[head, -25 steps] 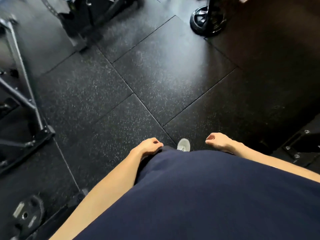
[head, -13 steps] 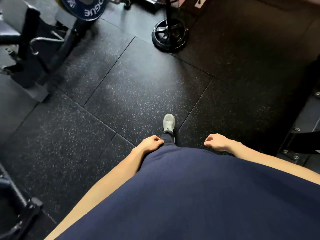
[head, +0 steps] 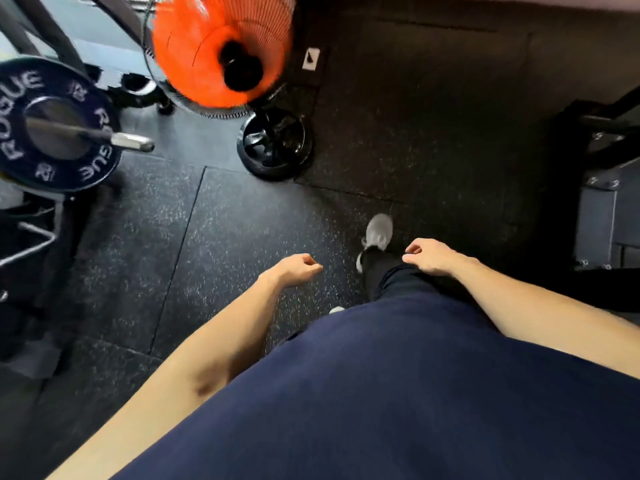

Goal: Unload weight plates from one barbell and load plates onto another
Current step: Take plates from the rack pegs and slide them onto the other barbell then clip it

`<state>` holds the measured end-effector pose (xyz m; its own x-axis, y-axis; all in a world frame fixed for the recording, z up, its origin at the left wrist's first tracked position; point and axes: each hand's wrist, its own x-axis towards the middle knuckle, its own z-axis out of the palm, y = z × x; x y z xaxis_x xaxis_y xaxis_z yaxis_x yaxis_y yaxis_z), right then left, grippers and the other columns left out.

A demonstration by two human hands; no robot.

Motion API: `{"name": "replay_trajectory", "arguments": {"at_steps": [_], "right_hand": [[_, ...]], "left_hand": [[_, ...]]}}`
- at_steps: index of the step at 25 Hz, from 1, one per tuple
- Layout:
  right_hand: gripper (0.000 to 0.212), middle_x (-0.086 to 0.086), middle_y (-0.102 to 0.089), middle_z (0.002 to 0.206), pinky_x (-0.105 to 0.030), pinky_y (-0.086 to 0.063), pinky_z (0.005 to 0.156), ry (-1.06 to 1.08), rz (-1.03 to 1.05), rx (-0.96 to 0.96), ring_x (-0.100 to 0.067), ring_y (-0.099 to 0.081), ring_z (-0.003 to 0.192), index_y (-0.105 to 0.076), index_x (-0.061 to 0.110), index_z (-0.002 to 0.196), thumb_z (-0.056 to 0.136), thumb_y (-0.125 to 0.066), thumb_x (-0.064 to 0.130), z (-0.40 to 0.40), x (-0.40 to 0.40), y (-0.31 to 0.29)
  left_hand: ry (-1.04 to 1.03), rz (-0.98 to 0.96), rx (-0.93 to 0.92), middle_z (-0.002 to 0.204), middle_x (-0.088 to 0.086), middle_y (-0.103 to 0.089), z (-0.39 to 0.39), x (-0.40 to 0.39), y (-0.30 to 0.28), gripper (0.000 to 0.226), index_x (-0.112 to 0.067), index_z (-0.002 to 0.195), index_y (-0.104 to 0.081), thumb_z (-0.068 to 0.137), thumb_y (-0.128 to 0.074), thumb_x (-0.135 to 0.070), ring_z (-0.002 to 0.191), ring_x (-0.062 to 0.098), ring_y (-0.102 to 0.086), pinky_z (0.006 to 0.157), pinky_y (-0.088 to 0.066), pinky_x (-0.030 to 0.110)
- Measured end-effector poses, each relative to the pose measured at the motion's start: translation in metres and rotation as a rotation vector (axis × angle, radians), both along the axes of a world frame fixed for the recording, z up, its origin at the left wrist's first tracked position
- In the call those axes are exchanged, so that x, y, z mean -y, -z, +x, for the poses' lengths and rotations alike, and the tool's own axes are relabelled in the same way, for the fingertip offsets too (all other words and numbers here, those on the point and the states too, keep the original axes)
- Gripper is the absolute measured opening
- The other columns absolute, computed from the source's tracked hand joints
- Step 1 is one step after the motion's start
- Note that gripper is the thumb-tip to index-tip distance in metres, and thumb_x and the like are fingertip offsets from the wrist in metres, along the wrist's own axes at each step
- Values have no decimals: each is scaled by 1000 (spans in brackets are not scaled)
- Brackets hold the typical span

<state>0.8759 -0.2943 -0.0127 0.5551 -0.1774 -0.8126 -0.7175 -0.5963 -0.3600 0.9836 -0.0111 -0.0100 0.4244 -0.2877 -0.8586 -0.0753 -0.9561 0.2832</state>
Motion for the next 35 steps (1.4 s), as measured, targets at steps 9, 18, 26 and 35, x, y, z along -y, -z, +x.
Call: {"name": "replay_trajectory", "arguments": {"at_steps": [9, 18, 26, 35], "right_hand": [[32, -6, -63, 117, -32, -46, 83, 36, 30, -50, -23, -60, 104, -62, 17, 115, 91, -61, 38, 236, 152, 18], [32, -3, -64, 108, -36, -49, 91, 230, 34, 26, -20, -60, 99, -61, 17, 118, 91, -61, 35, 395, 291, -2], [40, -6, -60, 120, -31, -47, 83, 665, 83, 63, -16, -58, 95, -56, 16, 128, 92, -60, 34, 502, 396, 5], [43, -9, -56, 132, -33, -48, 89, 1287, 77, 18, -20, -59, 102, -52, 17, 134, 94, -57, 33, 537, 433, -14]], "left_hand": [[37, 13, 23, 120, 5, -65, 240, 186, 8, 35, -19, 116, -63, 90, -56, -41, 106, 23, -60, 87, -45, 31], [195, -63, 116, 128, 12, -59, 433, 355, -12, 43, -18, 129, -56, 94, -54, -42, 117, 27, -56, 92, -42, 31], [558, -91, 59, 120, 4, -64, 610, 537, 6, 34, -22, 118, -63, 92, -57, -44, 111, 22, -58, 91, -44, 30], [1219, -49, -29, 123, 0, -62, 691, 742, -7, 45, -24, 124, -58, 88, -60, -50, 108, 18, -58, 86, -44, 27]]}}
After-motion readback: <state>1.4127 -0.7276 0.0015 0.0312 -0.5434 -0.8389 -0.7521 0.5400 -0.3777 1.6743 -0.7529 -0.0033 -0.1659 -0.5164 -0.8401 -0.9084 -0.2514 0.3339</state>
